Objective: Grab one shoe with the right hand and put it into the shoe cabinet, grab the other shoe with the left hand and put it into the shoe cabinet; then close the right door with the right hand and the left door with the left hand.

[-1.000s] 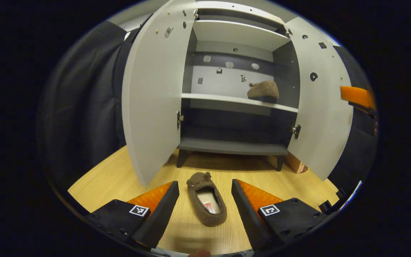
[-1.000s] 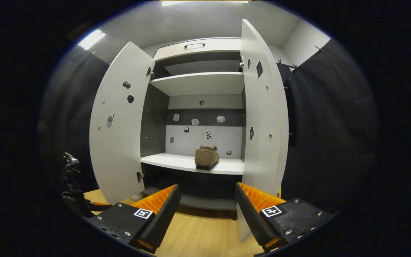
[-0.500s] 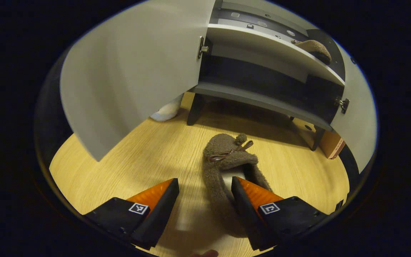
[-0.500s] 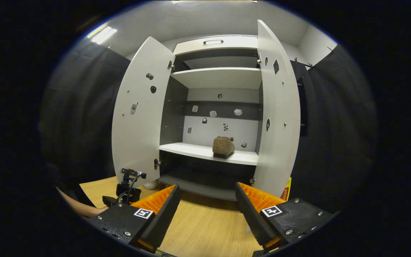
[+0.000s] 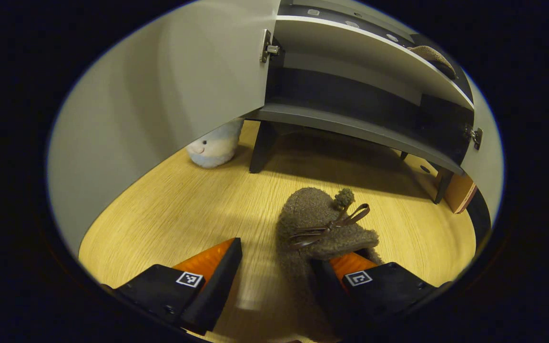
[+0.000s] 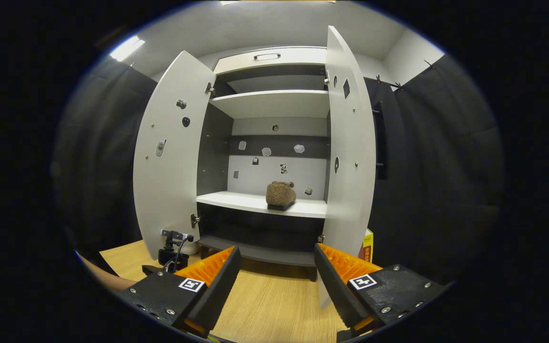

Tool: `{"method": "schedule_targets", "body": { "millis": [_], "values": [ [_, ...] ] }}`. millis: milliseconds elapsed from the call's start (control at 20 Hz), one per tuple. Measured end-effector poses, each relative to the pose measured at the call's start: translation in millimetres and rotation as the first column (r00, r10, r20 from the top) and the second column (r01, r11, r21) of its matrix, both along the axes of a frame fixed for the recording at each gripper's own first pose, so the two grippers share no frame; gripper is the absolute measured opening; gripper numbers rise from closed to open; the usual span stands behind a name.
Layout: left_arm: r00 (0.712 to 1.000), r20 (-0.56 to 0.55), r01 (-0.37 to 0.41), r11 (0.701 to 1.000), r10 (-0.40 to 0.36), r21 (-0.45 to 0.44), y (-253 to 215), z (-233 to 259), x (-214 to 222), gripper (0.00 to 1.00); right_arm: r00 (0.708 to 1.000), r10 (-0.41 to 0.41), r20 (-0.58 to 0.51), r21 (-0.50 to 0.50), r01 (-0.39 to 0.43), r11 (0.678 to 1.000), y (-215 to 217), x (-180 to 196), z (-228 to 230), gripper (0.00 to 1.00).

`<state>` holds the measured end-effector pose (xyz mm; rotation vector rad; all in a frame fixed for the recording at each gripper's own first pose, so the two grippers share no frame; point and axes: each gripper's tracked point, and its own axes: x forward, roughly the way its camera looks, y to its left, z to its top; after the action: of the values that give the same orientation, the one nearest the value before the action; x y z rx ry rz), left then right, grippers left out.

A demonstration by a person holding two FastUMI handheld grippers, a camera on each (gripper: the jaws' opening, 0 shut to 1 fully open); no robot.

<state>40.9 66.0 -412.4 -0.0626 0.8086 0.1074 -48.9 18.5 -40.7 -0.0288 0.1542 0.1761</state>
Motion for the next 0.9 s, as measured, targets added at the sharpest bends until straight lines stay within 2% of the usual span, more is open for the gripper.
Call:
{"method": "schedule_targets", "body": {
  "millis": [50, 150, 250, 350, 550, 750, 900],
  "values": [
    [1.0, 0.011, 0.004, 1.0, -0.004, -0.012, -5, 3, 1, 0.78, 1.0, -0.005, -0.003, -0.006, 0.005, 1.0, -1, 2, -1, 0.94],
    [1.0, 0.025, -0.003, 1.0, 0.003, 0.014, -3, 12, -5, 0.29, 1.0, -0.011, -0.005, -0.01, 0.011, 1.0, -3, 2, -2, 0.94],
    [0.998, 0.058, 0.001, 1.0, -0.001, -0.007, -6, 33, -7, 0.21, 1.0, -0.01, -0.009, 0.006, 0.01, 1.0, -1, 2, -2, 0.94],
    [0.994, 0.112, 0.005, 1.0, -0.002, -0.031, -13, 70, -12, 0.21, 1.0, -0.014, -0.008, 0.008, 0.014, 1.0, -4, 3, -2, 0.94],
    [0.955, 0.28, 0.134, 0.986, -0.102, -0.099, -50, 182, -1, 0.2, 1.0, -0.01, -0.011, 0.005, 0.01, 1.0, -4, 7, -2, 0.94],
    [0.894, 0.421, 0.192, 0.98, -0.152, -0.055, -74, 305, 44, 0.2, 1.0, 0.009, -0.007, 0.011, -0.009, 1.0, 2, 11, 1, 0.94],
    [0.888, 0.429, 0.208, 0.977, -0.165, -0.056, -98, 360, 97, 0.2, 1.0, 0.026, -0.001, 0.013, -0.026, 1.0, 7, 12, 5, 0.94]
  ]
}}
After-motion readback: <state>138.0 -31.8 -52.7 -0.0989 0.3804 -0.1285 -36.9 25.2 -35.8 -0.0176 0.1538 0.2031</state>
